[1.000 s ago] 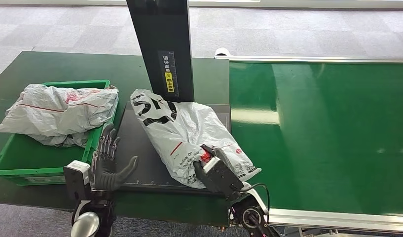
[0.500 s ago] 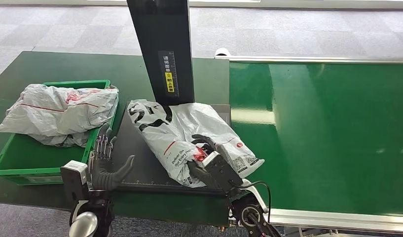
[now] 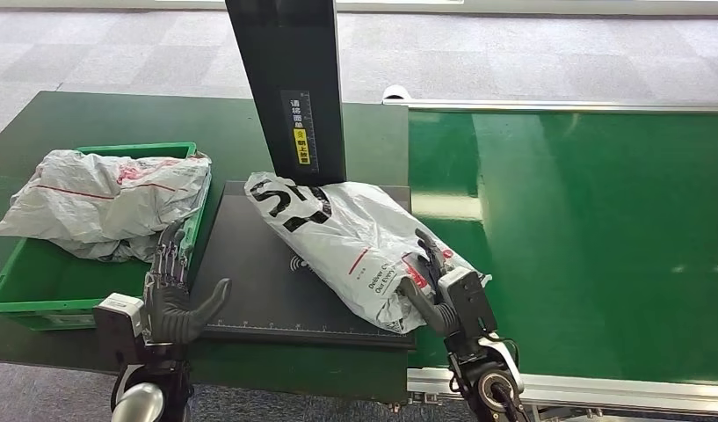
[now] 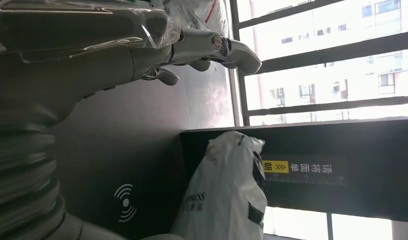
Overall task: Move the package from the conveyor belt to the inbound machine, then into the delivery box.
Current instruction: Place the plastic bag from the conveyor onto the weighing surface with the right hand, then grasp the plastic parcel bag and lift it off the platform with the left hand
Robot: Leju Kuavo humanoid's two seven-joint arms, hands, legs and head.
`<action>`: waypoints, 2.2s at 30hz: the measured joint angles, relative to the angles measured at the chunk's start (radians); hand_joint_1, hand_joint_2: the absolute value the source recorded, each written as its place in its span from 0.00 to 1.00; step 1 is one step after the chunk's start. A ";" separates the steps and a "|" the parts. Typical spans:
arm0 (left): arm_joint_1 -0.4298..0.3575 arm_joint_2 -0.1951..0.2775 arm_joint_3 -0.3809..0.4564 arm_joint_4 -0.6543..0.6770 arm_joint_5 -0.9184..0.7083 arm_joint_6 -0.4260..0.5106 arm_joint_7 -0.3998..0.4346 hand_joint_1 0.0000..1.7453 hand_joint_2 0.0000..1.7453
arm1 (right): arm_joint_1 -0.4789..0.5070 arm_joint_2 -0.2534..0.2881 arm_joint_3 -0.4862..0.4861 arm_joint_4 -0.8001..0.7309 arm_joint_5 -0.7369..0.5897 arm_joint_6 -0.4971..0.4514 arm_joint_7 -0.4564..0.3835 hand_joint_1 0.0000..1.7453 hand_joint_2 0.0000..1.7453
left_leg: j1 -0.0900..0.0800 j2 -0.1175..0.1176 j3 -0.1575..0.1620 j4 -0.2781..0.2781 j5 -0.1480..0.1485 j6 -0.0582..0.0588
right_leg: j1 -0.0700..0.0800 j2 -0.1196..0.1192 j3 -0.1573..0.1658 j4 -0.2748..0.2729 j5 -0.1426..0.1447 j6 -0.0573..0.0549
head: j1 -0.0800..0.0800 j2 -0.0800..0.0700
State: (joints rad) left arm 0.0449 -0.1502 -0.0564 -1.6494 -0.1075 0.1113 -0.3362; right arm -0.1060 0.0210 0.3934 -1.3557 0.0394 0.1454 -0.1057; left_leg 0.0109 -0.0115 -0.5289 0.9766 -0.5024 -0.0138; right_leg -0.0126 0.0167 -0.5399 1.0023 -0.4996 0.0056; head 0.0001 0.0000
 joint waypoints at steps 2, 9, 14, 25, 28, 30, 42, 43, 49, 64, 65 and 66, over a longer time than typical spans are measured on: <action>0.006 0.000 0.003 -0.014 -0.014 -0.013 0.004 0.00 1.00 | 0.026 -0.002 -0.040 -0.019 0.004 -0.003 0.001 0.00 0.00 | 0.000 0.000 0.000 0.000 0.000 0.000 | 0.000 0.000 0.000 0.000 0.000 0.000 | 0.000 0.000; -0.004 0.001 -0.020 -0.030 -0.065 -0.118 0.053 0.00 1.00 | 0.117 -0.007 -0.160 -0.095 0.009 -0.033 0.004 0.00 0.00 | 0.000 0.000 0.000 0.000 0.000 0.000 | 0.000 0.000 0.000 0.000 0.000 0.000 | 0.000 0.000; -0.032 0.009 -0.094 -0.004 -0.123 -0.176 0.090 0.00 1.00 | 0.170 -0.010 -0.219 -0.143 -0.001 -0.048 0.010 0.00 0.00 | 0.000 0.000 0.000 0.000 0.000 0.000 | 0.000 0.000 0.000 0.000 0.000 0.000 | 0.000 0.000; -0.045 0.025 -0.169 0.037 -0.147 -0.187 0.097 0.00 1.00 | 0.208 -0.013 -0.272 -0.186 -0.006 -0.061 0.016 0.00 0.00 | 0.000 0.000 0.000 0.000 0.000 0.000 | 0.000 0.000 0.000 0.000 0.000 0.000 | 0.000 0.000; -0.047 0.030 -0.182 0.044 -0.165 -0.200 0.098 0.00 1.00 | 0.213 -0.012 -0.280 -0.195 -0.009 -0.070 0.015 0.00 0.00 | 0.000 0.000 0.000 0.000 0.000 0.000 | 0.000 0.000 0.000 0.000 0.000 0.000 | 0.000 0.000; -0.056 0.039 -0.205 0.051 -0.237 -0.212 0.108 0.00 1.00 | 0.215 -0.012 -0.289 -0.203 -0.017 -0.075 0.003 0.00 0.00 | 0.000 0.000 0.000 0.000 0.000 0.000 | 0.000 0.000 0.000 0.000 0.000 0.000 | 0.000 0.000; -0.122 0.074 -0.368 0.161 -0.544 -0.202 0.140 0.00 1.00 | 0.203 -0.002 -0.315 -0.237 -0.039 -0.078 -0.044 0.00 0.00 | 0.000 0.000 0.001 0.000 0.000 0.000 | 0.000 0.000 0.000 0.000 0.000 0.000 | 0.000 0.000; -0.125 0.075 -0.372 0.166 -0.559 -0.196 0.142 0.00 1.00 | 0.203 -0.002 -0.316 -0.238 -0.040 -0.077 -0.048 0.00 0.00 | 0.000 0.000 0.001 0.000 0.000 0.000 | 0.000 0.000 0.000 0.000 0.000 0.000 | 0.000 0.000; -0.178 0.082 -0.451 0.269 -0.872 -0.056 0.165 0.00 1.00 | 0.201 0.007 -0.319 -0.258 -0.049 -0.061 -0.087 0.00 0.00 | 0.000 0.000 0.001 0.000 0.000 0.000 | 0.000 0.000 0.001 0.000 0.000 0.000 | 0.000 0.000; -0.285 0.025 -0.547 0.580 -0.963 0.094 0.215 1.00 1.00 | 0.231 0.019 -0.321 -0.274 -0.066 -0.063 -0.112 0.00 0.00 | 0.000 0.000 0.001 0.000 0.000 0.000 | 0.000 -0.001 0.002 0.000 0.000 0.000 | 0.000 0.000; -0.291 0.023 -0.546 0.589 -0.963 0.098 0.216 1.00 1.00 | 0.233 0.019 -0.321 -0.276 -0.067 -0.064 -0.112 0.00 0.00 | 0.000 0.000 0.002 0.000 0.000 0.000 | 0.000 -0.001 0.002 0.000 0.000 0.000 | 0.000 0.000; -0.296 0.022 -0.546 0.597 -0.963 0.103 0.216 1.00 1.00 | 0.235 0.020 -0.321 -0.278 -0.067 -0.064 -0.112 0.00 0.00 | 0.000 0.000 0.002 0.000 0.000 0.000 | 0.000 -0.001 0.003 0.000 0.000 0.000 | 0.000 0.000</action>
State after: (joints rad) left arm -0.2508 -0.1280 -0.6020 -1.0528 -1.0704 0.2143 -0.1199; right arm 0.1286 0.0412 0.0720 -1.6334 -0.0277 0.0812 -0.2180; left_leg 0.0106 -0.0115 -0.5266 0.9768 -0.5024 -0.0136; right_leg -0.0130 0.0161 -0.5369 1.0021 -0.4994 0.0058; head 0.0001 0.0000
